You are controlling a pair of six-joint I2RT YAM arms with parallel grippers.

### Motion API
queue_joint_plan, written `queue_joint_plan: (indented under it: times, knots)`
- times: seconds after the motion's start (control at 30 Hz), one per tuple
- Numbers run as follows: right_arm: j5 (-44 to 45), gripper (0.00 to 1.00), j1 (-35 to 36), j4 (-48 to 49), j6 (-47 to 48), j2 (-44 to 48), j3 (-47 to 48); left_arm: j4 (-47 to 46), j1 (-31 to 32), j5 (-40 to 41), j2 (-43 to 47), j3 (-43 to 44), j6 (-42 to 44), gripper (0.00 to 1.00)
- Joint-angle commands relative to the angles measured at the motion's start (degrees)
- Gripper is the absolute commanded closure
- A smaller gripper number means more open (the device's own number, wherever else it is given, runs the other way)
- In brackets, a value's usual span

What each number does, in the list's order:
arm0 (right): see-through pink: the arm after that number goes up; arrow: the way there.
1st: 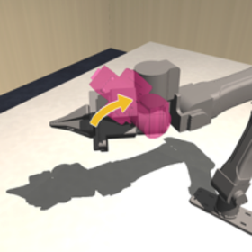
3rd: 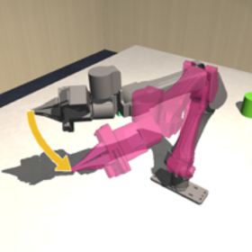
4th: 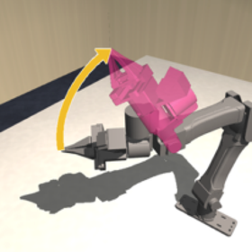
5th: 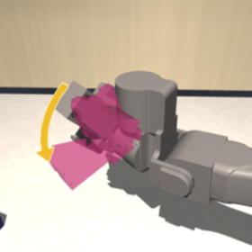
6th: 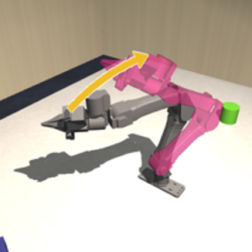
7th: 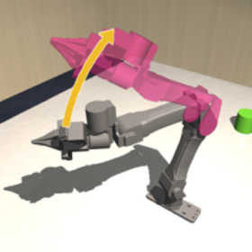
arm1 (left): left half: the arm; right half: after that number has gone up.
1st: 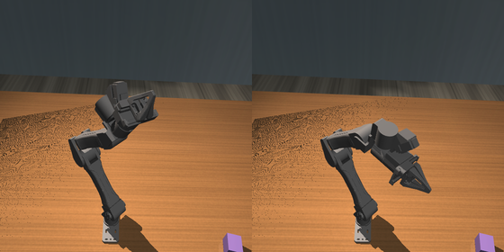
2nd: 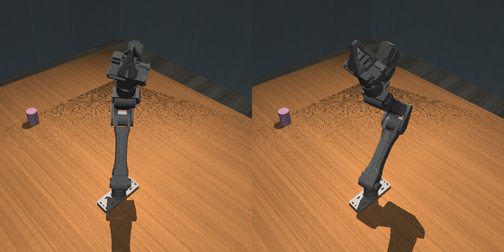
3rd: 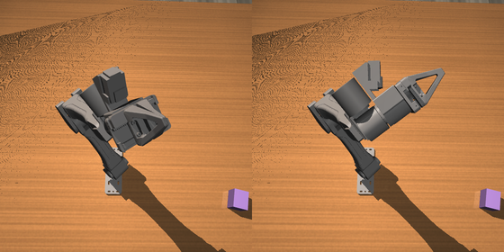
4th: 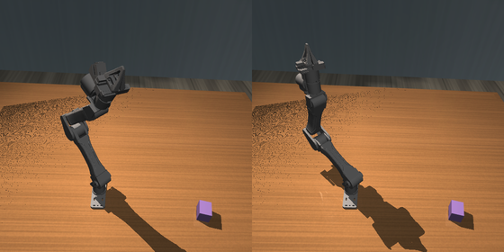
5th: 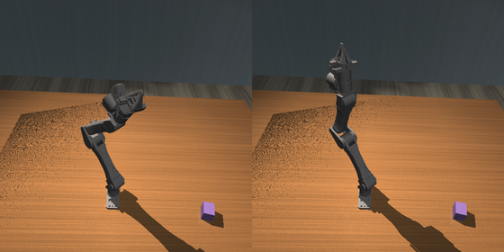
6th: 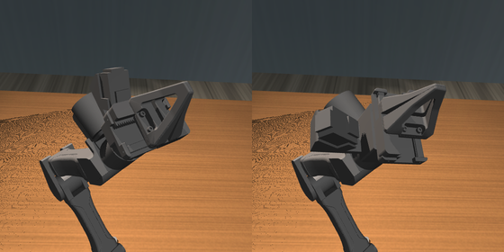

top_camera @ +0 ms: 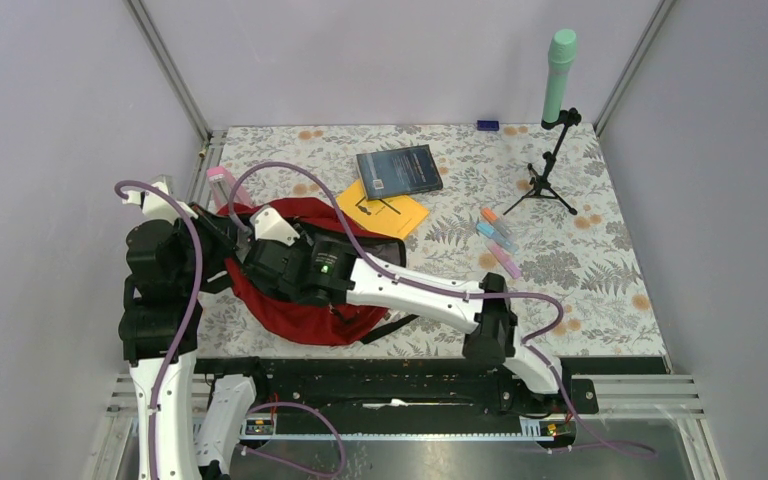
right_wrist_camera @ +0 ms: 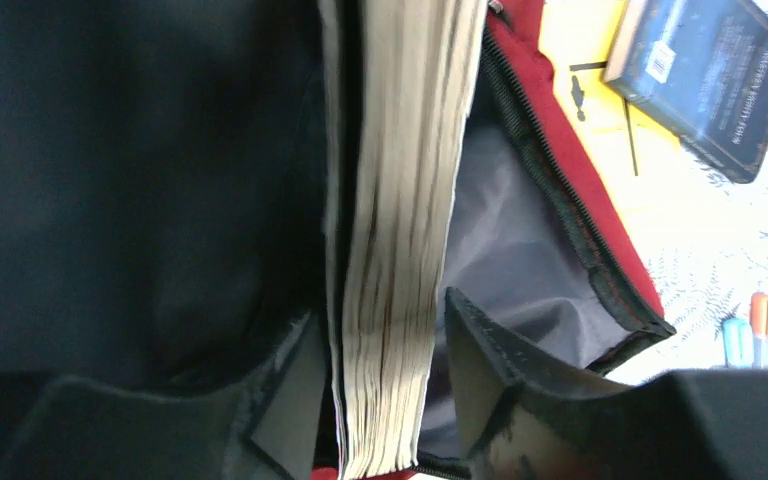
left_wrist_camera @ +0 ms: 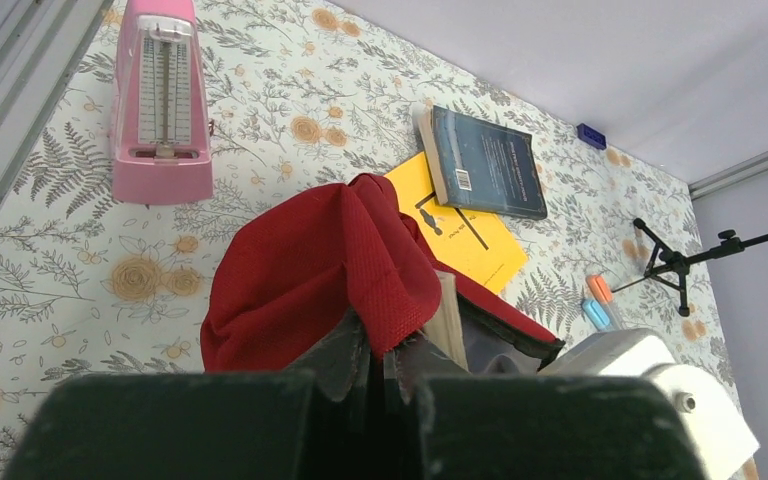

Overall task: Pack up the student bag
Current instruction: Place the book in the student bag.

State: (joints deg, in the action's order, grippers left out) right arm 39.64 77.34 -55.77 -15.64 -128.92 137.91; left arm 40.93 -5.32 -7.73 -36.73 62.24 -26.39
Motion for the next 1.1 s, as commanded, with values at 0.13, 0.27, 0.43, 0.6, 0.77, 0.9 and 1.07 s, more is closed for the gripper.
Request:
queue_joint_plan:
  times: [0.13, 0.27, 0.43, 0.6, 0.77, 0.9, 1.07]
  knots:
    - [-15.9, 0.28, -1.9, 18.3, -0.8, 14.7, -20.0, -5.2, -0.3, 0.4, 1.1, 3.7, 1.4, 1.0]
    - [-24.5, 0.28, -5.2, 25.9, -3.5, 19.1, -31.6, -4.7, -0.3, 1.0, 1.3, 3.9, 1.9, 1.0]
    - [-32.3, 0.45, -8.3, 38.3, -5.4, 25.2, -45.5, -4.3, -0.3, 1.4, 1.3, 3.9, 2.2, 1.0]
    - [-27.6, 0.91, -8.3, 31.8, -4.3, 22.9, -40.1, -4.6, -0.3, 0.9, 1.3, 3.7, 2.5, 1.0]
    - [-14.1, 1.0, -7.9, 22.3, -6.7, 23.6, -35.0, -4.2, -0.2, 4.0, 1.9, 3.6, 2.8, 1.0]
    - [-4.8, 1.0, -7.6, 16.1, -7.1, 23.7, -32.6, -3.9, -0.3, 4.7, 1.6, 3.8, 2.3, 1.0]
    - [-0.4, 1.0, -7.2, 12.3, -7.6, 23.7, -31.4, -2.8, -0.3, 7.5, 1.1, 3.3, 1.5, 1.0]
